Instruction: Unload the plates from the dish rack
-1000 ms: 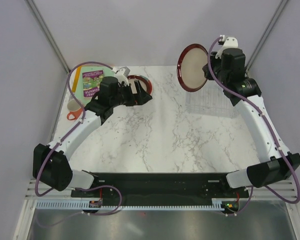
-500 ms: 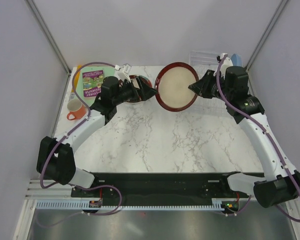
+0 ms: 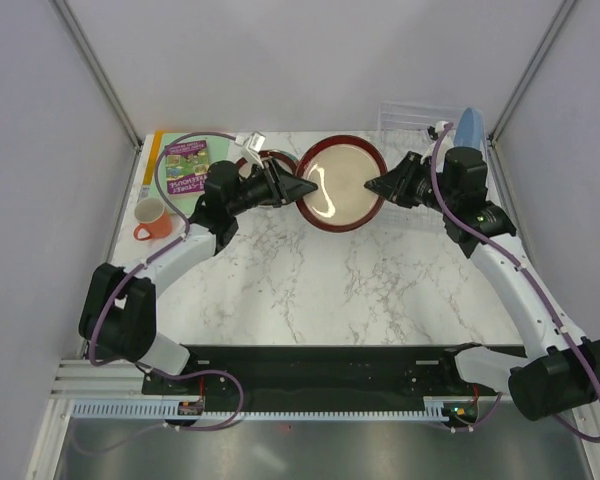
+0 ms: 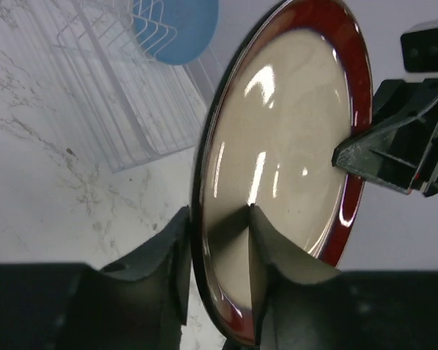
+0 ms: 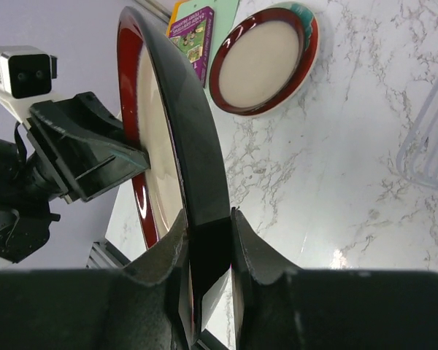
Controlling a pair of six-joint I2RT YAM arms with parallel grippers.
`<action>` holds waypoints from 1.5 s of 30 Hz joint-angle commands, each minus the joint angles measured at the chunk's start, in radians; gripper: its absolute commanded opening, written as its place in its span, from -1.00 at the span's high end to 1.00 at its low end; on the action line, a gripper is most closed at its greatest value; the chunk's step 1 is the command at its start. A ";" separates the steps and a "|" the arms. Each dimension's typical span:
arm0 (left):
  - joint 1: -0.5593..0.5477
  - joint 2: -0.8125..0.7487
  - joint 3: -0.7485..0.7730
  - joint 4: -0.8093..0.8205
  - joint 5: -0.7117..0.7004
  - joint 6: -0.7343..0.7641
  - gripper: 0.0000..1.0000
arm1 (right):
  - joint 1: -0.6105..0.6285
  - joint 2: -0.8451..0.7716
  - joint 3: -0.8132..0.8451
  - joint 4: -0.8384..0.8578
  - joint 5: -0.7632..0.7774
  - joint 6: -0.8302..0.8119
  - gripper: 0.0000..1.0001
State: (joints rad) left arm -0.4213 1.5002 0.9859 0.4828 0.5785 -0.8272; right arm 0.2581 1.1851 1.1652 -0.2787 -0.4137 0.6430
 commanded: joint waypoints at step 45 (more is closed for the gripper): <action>0.383 0.290 0.463 -0.489 -0.184 0.260 0.96 | 0.004 -0.007 0.065 -0.094 0.197 -0.229 -0.49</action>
State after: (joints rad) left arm -0.0708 1.7729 1.3071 -0.1501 0.3012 -0.5369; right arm 0.2653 1.1633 1.2312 -0.3775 -0.2363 0.4477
